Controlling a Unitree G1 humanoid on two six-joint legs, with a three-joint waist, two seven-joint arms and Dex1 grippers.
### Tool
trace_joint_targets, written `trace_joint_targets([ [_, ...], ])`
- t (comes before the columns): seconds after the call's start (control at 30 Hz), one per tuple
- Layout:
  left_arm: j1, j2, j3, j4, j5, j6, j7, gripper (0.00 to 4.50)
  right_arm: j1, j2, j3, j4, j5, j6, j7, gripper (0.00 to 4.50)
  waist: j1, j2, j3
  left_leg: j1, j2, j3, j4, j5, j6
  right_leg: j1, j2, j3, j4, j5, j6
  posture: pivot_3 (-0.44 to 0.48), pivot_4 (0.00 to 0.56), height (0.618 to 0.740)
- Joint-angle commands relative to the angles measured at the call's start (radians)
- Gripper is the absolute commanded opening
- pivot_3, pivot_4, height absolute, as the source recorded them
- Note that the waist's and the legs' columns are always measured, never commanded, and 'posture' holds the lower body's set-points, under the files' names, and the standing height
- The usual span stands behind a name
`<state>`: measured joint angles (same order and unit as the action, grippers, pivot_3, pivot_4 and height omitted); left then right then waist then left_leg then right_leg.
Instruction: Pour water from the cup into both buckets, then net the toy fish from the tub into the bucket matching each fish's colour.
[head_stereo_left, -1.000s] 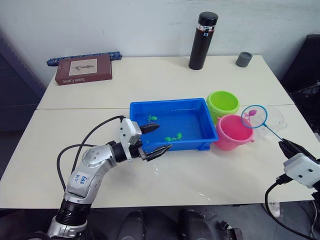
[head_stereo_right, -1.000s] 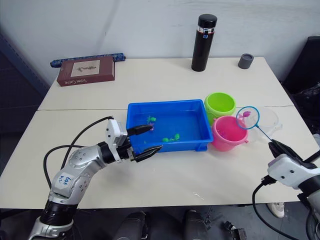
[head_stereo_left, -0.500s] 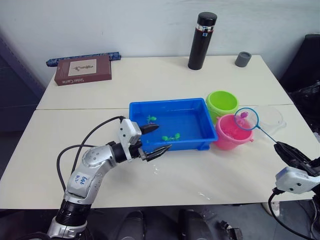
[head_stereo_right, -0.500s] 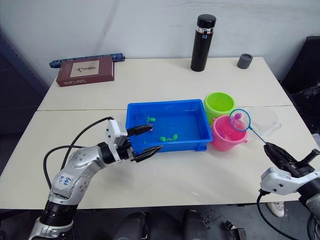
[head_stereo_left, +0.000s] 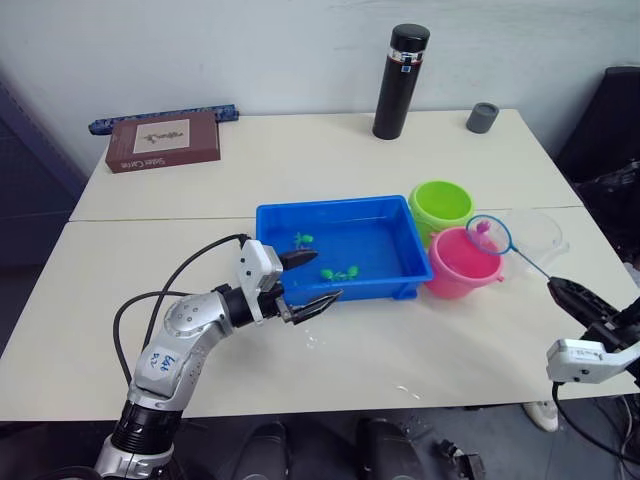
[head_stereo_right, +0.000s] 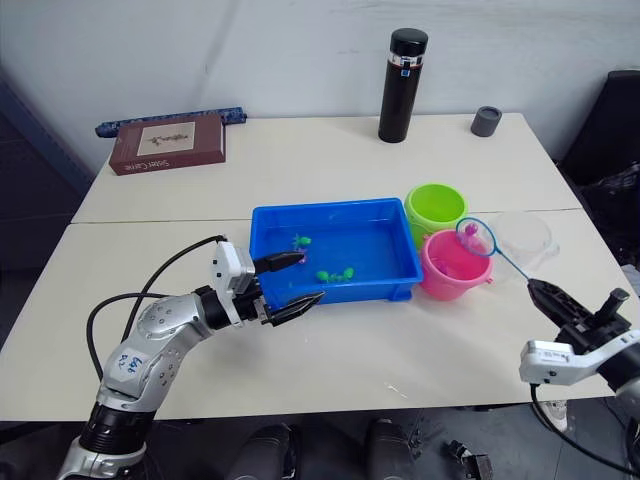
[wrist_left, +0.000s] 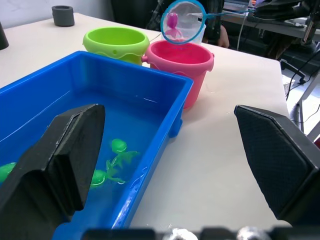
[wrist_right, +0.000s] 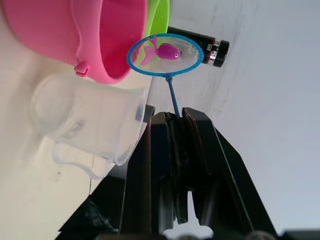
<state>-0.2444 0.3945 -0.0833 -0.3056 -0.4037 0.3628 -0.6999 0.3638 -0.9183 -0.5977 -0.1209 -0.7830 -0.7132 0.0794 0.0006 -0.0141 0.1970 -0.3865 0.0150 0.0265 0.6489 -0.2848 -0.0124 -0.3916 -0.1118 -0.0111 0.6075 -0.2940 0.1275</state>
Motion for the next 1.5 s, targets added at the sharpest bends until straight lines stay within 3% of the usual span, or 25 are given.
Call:
trace_joint_targets([
  [0.03,0.008,-0.004,0.002,-0.031,0.002,-0.022,0.002,4.46,-0.008,-0.022,-0.017,-0.015,-0.012,0.011,-0.03,0.0,-0.002,0.0,0.0,0.0,0.0,0.0,0.0,0.0,0.0,0.0,0.0,0.0,0.0,0.0,0.0,0.0,0.15,0.74],
  [0.67,0.028,-0.003,0.001,-0.03,0.008,-0.037,-0.004,4.46,-0.001,0.001,0.029,-0.121,0.031,0.038,-0.006,0.0,-0.003,0.0,0.0,0.001,0.0,0.0,0.0,0.0,0.0,0.0,0.0,0.001,0.001,0.0,0.0,0.0,0.15,0.74],
  [1.5,0.034,-0.005,-0.003,-0.024,0.01,-0.04,-0.007,4.46,0.02,0.009,0.017,-0.118,0.044,0.104,0.008,0.0,-0.002,0.0,0.0,0.001,0.0,0.001,0.001,0.0,0.0,0.0,0.0,0.001,0.003,0.0,0.0,0.0,0.15,0.74],
])
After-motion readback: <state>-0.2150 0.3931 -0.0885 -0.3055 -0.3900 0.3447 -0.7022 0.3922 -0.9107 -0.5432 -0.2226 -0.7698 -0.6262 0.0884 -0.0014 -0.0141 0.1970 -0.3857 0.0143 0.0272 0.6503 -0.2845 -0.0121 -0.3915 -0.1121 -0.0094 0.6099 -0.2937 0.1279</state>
